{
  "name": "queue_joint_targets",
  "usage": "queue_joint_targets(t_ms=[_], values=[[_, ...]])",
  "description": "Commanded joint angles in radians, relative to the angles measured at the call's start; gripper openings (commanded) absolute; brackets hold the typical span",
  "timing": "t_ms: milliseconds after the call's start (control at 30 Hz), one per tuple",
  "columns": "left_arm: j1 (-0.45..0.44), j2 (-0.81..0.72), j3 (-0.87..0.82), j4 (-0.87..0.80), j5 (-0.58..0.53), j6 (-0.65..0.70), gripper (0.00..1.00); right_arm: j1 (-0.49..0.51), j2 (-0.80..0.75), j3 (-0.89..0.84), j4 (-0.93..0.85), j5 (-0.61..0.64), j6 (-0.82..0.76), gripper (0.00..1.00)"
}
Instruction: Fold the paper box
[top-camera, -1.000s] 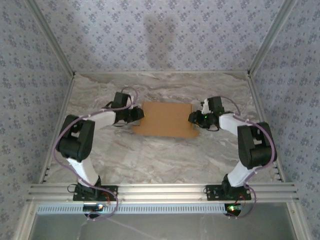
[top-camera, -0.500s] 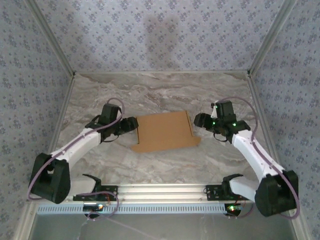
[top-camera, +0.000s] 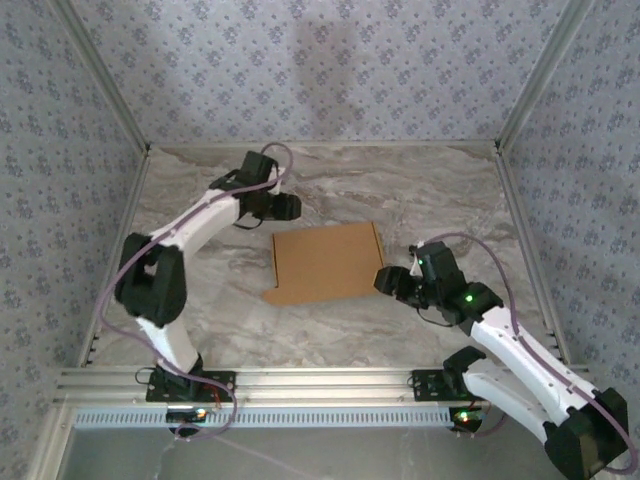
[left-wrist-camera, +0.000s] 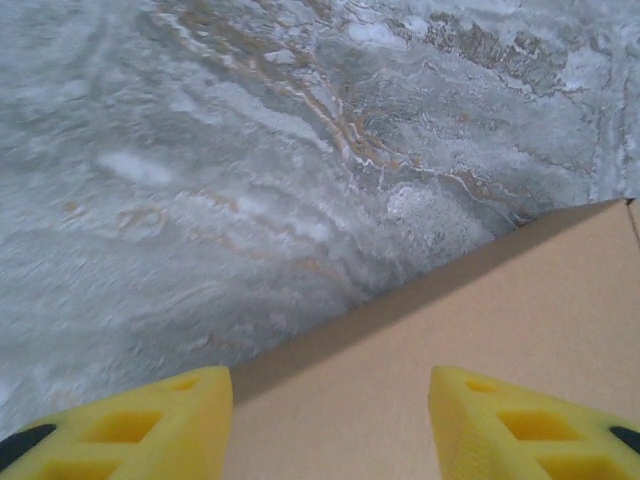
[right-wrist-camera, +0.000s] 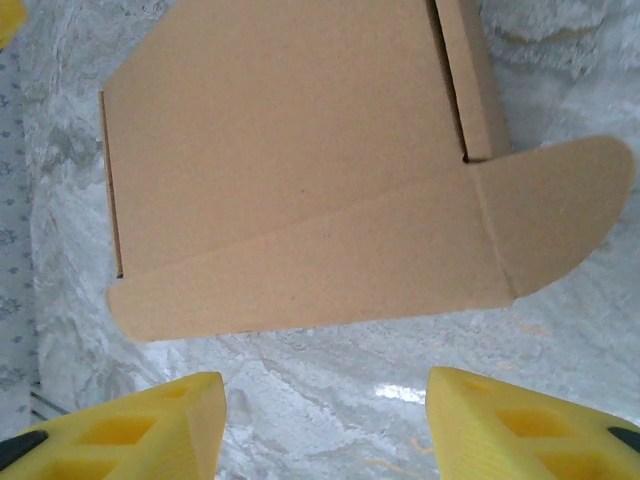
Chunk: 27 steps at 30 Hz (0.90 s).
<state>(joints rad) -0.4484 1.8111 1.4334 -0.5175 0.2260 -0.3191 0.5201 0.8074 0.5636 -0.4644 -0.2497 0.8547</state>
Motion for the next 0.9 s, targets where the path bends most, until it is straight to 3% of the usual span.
queue_joint_targets(t_ms=[0, 133, 300, 600, 733, 867], values=[[-0.069, 0.096, 0.108, -0.150, 0.063, 0.084, 0.52, 0.008, -0.009, -0.057, 0.041, -0.013, 0.134, 0.57], [-0.117, 0.141, 0.116, -0.199, 0.026, 0.102, 0.51, 0.023, 0.006, -0.063, 0.073, -0.020, 0.138, 0.55], [-0.100, 0.175, 0.131, -0.171, 0.009, 0.099, 0.51, 0.068, 0.041, -0.030, 0.064, -0.081, 0.044, 0.56], [-0.105, 0.273, 0.212, -0.208, 0.023, 0.110, 0.47, 0.158, 0.036, -0.021, 0.060, -0.052, 0.020, 0.57], [-0.104, 0.238, 0.244, -0.218, 0.040, 0.108, 0.46, 0.204, 0.011, 0.028, -0.073, 0.063, -0.042, 0.58], [-0.099, 0.144, 0.207, -0.224, -0.075, 0.078, 0.54, 0.097, -0.062, 0.050, -0.129, 0.133, -0.127, 0.64]])
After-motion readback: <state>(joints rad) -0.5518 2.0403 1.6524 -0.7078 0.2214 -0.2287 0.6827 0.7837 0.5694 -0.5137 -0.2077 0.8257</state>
